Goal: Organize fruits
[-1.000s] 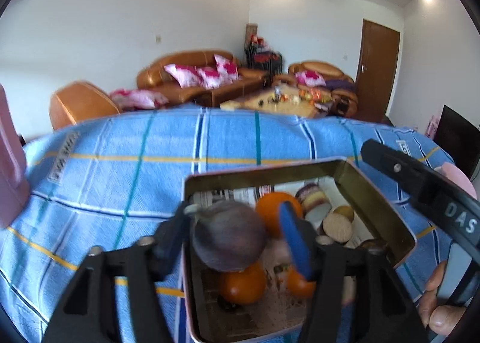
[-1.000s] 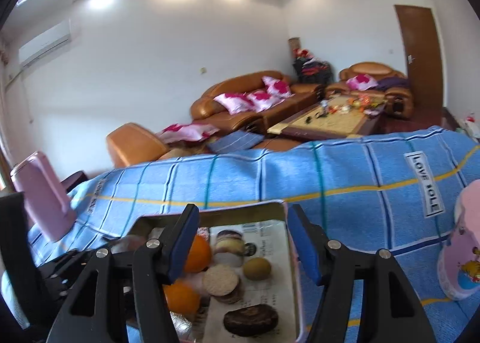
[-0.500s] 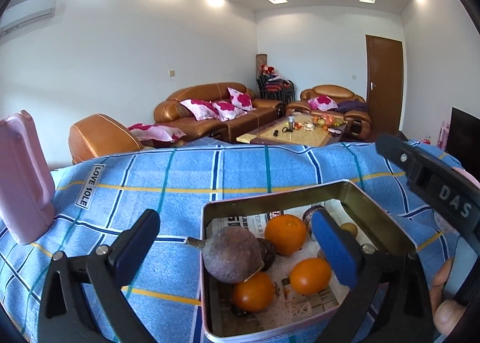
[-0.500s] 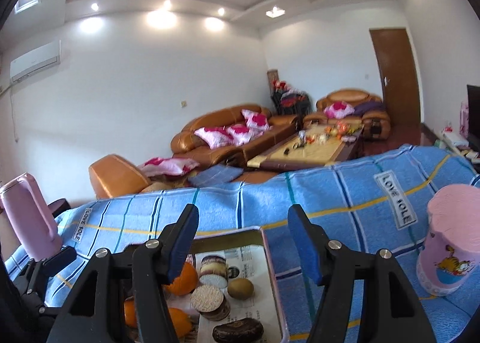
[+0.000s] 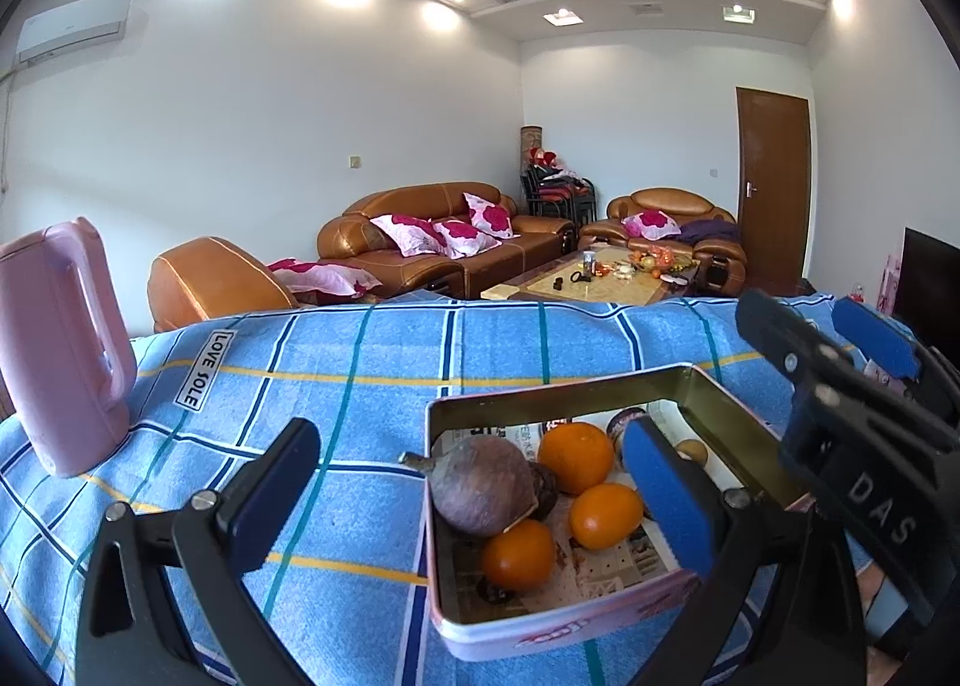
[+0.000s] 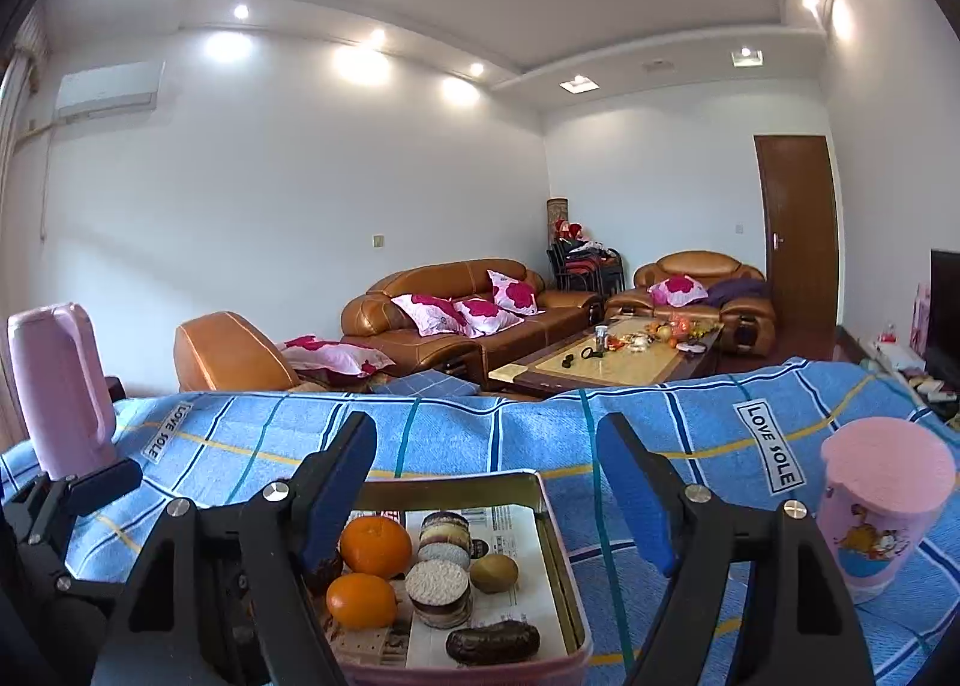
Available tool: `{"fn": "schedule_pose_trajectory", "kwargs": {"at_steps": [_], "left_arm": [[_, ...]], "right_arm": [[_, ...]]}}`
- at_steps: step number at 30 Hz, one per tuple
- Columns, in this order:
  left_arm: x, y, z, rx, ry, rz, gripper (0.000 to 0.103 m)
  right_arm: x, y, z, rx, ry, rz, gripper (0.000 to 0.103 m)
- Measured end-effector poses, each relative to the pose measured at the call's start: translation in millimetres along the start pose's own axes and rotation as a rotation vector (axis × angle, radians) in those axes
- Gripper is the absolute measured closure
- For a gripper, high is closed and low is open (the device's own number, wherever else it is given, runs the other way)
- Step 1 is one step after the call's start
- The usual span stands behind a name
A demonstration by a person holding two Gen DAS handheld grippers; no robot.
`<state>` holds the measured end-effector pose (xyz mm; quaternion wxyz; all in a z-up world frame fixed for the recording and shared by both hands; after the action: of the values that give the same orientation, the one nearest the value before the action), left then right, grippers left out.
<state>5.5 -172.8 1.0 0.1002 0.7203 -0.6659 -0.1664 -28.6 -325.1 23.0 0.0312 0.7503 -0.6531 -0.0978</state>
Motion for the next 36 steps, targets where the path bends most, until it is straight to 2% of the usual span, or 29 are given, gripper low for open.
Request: {"fn": "schedule_pose_trajectory", "kwargs": {"at_steps": [17,28,36], "left_arm": [[-9.2,23.2,6.9,0.034,0.005,0.024,0.0],[-10.9,31.8,9.6,0.044,-0.001,0.03,0.0],[-12.2,33.8,10.2,0.037,0.005,0.026,0.0]], "right_arm": [[-10.0,27.0,5.5,0.008,-0.018,0.032,0.026],[-22.0,43.9,6.7,0.033,0.015,0.033,0.025],[-21.5,41.4,6.8,0.027,0.013,0.029,0.025]]}}
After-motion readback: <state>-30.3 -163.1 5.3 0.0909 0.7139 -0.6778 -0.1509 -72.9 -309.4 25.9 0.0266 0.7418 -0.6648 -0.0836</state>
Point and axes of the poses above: each gripper's, at about its wrist camera, not at the fingertips, and y roughly against the way its jaws point, x to its right, z to its underside, the point moved 3 cm from there along -y, roughly the way its jaws point, and after that the axes turned 12 degrees about -z, right-handed, at the moved point
